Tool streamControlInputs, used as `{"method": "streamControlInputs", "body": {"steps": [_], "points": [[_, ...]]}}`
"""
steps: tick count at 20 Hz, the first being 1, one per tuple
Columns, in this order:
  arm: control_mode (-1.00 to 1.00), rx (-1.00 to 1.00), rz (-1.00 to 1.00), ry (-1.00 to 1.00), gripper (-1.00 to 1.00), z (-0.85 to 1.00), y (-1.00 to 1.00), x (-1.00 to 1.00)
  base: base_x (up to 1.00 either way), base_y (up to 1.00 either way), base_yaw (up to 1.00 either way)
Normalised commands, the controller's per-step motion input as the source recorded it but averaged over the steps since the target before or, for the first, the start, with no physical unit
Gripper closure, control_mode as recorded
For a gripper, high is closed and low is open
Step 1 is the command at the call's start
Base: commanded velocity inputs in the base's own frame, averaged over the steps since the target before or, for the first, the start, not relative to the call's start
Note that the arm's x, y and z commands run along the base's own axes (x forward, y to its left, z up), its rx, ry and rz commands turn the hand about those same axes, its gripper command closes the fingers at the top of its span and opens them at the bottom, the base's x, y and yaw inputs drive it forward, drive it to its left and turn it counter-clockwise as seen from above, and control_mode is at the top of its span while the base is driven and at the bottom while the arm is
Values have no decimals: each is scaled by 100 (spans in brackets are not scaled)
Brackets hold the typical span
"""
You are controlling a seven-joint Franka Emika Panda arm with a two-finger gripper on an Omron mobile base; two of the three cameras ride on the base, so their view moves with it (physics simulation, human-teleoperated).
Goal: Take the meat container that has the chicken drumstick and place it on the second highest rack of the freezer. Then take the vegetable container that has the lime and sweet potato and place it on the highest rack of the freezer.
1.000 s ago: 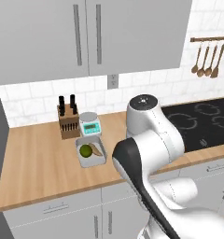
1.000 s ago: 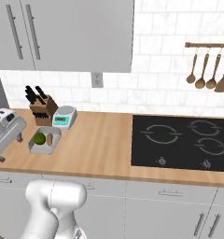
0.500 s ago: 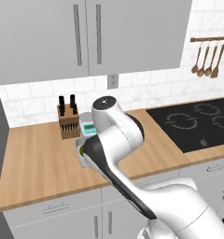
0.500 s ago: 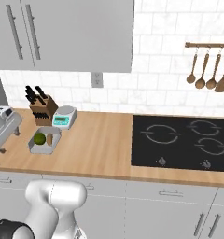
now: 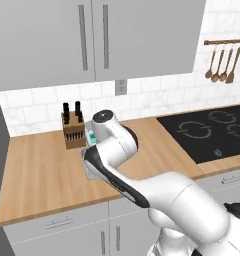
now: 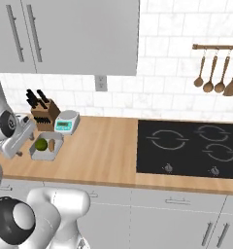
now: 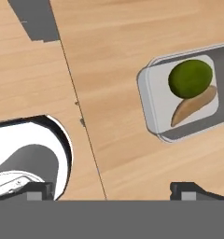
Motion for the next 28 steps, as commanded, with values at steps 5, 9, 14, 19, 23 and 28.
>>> {"method": "streamControlInputs", "body": {"steps": [5,9,14,19,23,28], "points": [[-100,0,0,0,-100,-45,26,27,0,0,0],[-100,0,-1,0,-100,-24,0,21,0,0,0],[-100,0,-1,0,-100,-29,0,22,0,0,0],[-100,0,-1,0,-100,-37,0,21,0,0,0],[-100,0,-2,0,-100,-31,0,26,0,0,0],[-100,0,-1,1,-100,-21,2,36,0,0,0]]}}
